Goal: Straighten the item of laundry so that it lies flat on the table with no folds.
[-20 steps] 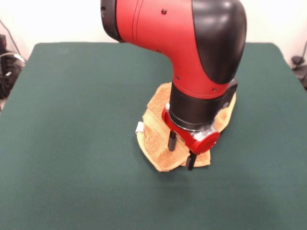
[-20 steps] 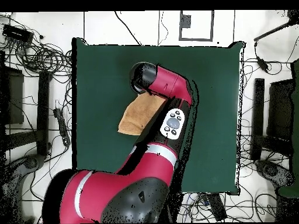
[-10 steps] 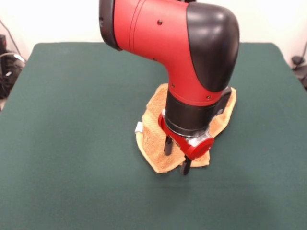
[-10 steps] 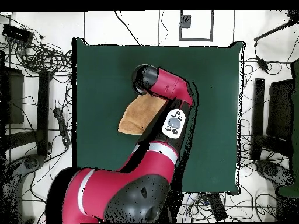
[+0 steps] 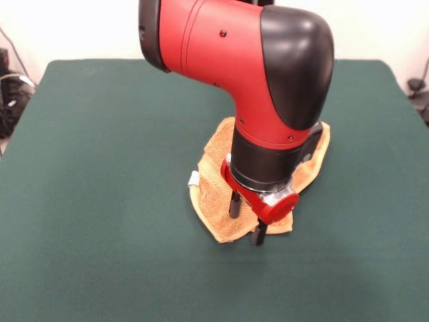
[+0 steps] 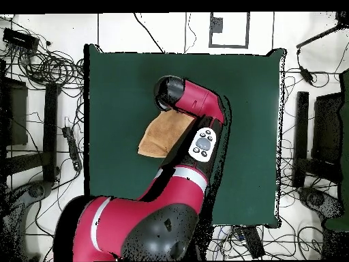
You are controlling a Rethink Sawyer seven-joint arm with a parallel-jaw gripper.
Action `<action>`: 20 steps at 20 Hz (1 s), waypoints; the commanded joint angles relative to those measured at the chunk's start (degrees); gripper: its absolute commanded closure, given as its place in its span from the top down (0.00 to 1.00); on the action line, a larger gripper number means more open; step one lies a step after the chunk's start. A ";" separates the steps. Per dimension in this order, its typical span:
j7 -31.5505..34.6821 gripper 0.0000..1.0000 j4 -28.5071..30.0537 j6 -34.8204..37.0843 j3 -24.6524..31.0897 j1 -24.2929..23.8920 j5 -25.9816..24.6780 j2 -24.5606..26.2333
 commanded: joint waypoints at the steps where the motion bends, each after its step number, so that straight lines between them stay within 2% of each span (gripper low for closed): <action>1: 10.83 1.00 2.82 -3.81 9.19 -0.94 2.72 1.43; 6: 9.51 1.00 2.90 -3.92 9.44 -1.10 2.11 1.11; 7: 8.74 1.00 4.84 -4.74 9.75 -1.03 1.81 0.08; 11: 7.00 1.00 5.59 -4.62 9.41 -1.03 0.38 -0.52; 12: 7.09 0.00 5.41 -4.34 9.40 -1.04 0.16 -0.51; 20: 7.03 0.00 5.58 -3.73 9.62 -1.14 -0.22 -0.70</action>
